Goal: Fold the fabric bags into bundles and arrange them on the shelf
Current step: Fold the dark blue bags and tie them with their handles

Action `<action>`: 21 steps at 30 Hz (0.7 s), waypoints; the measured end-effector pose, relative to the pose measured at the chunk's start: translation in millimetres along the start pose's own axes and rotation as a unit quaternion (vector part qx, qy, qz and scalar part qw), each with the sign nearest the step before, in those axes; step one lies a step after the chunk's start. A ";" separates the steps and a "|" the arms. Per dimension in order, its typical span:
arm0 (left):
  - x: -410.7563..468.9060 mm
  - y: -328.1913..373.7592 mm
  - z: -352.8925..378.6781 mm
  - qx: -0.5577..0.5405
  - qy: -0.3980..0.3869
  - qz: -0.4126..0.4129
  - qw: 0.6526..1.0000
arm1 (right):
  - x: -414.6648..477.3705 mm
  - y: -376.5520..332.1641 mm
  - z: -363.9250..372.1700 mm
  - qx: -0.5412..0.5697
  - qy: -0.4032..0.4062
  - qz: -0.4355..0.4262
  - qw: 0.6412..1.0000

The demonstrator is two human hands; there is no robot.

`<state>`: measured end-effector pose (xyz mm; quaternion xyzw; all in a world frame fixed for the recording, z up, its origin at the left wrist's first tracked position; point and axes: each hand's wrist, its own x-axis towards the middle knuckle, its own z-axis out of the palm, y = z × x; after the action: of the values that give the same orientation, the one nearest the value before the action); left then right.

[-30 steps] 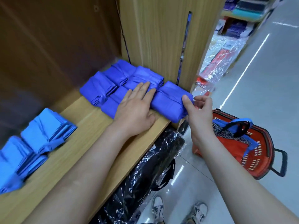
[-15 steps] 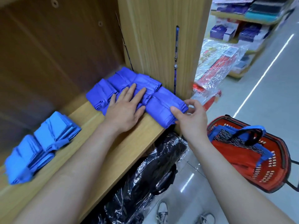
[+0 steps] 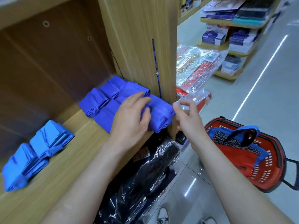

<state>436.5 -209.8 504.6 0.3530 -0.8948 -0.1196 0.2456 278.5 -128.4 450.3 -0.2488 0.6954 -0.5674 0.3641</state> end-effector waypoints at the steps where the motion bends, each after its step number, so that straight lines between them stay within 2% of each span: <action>1: -2.9 15.7 4.3 -0.014 0.013 0.024 1.000 | -2.6 0.4 -11.7 -0.006 0.001 -0.005 1.000; 6: -10.8 94.8 50.4 -0.080 -0.048 0.109 0.990 | -18.1 20.0 -105.4 -0.120 -0.036 -0.053 0.991; 10: -10.5 138.2 108.9 -0.092 -0.133 0.101 0.982 | -34.5 52.6 -201.4 -0.279 -0.019 -0.027 0.960; 13: -10.4 152.2 160.0 -0.083 -0.207 0.077 0.972 | -44.7 84.8 -268.7 -0.360 0.008 0.033 0.932; 17: -5.2 162.8 231.1 -0.067 -0.304 0.037 0.950 | -53.2 124.1 -334.9 -0.398 0.053 0.118 0.908; 21: 5.9 171.2 308.6 -0.074 -0.365 -0.014 0.928 | -44.3 155.8 -371.0 -0.352 0.123 0.167 0.912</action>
<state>173.0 -77.7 310.5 0.2782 -0.9064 -0.3093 -0.0739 23.4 167.0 342.8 -0.1689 0.9210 -0.2424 0.2538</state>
